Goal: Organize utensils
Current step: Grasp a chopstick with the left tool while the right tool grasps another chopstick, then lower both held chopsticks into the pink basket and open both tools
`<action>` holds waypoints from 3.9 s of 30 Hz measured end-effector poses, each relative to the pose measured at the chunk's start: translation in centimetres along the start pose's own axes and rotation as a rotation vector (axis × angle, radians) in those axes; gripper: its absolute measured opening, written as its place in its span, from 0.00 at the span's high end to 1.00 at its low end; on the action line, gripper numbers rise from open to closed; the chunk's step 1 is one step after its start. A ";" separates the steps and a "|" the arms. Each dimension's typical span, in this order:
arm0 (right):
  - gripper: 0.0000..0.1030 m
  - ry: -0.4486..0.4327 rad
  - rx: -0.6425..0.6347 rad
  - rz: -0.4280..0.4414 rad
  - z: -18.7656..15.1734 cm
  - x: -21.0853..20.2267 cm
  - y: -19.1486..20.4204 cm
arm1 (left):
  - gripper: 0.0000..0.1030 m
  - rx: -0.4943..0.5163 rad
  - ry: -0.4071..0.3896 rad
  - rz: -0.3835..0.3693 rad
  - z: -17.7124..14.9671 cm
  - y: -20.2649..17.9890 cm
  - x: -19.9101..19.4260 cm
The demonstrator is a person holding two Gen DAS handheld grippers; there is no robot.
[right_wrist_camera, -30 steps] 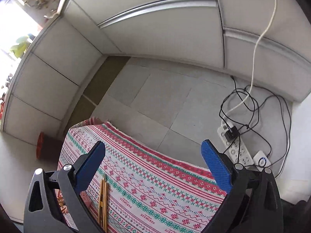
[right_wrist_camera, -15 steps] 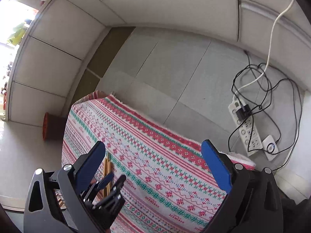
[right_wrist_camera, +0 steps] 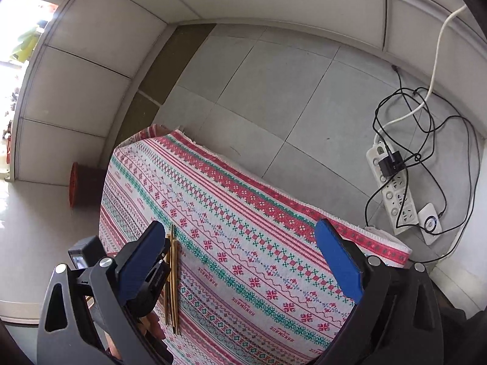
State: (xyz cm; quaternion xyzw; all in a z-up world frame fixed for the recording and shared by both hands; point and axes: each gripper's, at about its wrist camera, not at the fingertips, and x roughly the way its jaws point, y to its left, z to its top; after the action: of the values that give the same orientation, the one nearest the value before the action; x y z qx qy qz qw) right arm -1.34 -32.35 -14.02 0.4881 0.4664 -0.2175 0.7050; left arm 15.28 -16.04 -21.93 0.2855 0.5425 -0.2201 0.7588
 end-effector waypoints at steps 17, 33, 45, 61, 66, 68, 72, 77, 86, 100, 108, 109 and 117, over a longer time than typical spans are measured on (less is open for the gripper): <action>0.07 0.039 -0.018 -0.028 -0.1 1.0 -0.1 | 0.94 -0.034 -0.004 -0.184 -2.7 0.1 -4.0; 0.07 0.144 -0.090 -0.031 -2.7 3.4 1.5 | 0.88 -0.045 0.030 -0.144 -6.7 -0.8 -2.9; 0.07 0.152 -0.070 -0.015 -1.8 3.6 1.4 | 0.95 -0.049 0.059 -0.096 -3.7 -1.7 -0.3; 0.25 0.190 -0.413 -0.178 -8.2 9.3 9.2 | 0.96 -0.204 -0.397 -0.095 -17.6 2.2 -19.8; 0.60 0.282 -0.415 -0.266 -9.7 14.8 10.1 | 0.96 -0.285 -0.473 -0.069 -22.6 4.6 -22.4; 0.91 0.239 -0.411 -0.248 -9.8 14.5 10.6 | 0.96 -0.306 -0.506 -0.061 -23.6 5.4 -23.5; 0.92 0.250 -0.320 -0.207 -9.8 14.0 9.5 | 0.96 -0.355 -0.551 -0.069 -24.4 7.0 -24.7; 0.92 0.162 -0.359 -0.133 -9.9 8.1 9.1 | 0.96 -0.404 -0.618 -0.109 -24.6 8.6 -26.2; 0.92 -0.079 -0.564 0.053 -9.2 -9.1 12.2 | 0.96 -0.476 -0.704 -0.146 -23.4 10.5 -29.6; 0.92 -0.462 -0.622 0.387 -8.3 -23.2 23.2 | 0.96 -0.618 -0.904 -0.008 -17.5 15.5 -33.8; 0.92 -0.629 -0.617 0.500 -10.3 -19.3 27.6 | 0.96 -0.694 -0.868 0.035 -14.5 17.2 -28.9; 0.92 -0.641 -0.620 0.494 -10.5 -18.3 27.8 | 0.96 -0.700 -0.866 0.038 -14.2 17.4 -28.4; 0.92 -0.670 -0.615 0.458 -11.1 -11.3 28.3 | 0.94 -0.674 -0.852 0.032 -13.1 17.0 -25.6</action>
State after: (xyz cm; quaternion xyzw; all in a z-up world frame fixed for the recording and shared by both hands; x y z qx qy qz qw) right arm 9.93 -12.02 8.59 0.2510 0.1384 -0.0544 0.9565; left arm 9.02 5.94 2.36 -0.0799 0.2232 -0.1187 0.9642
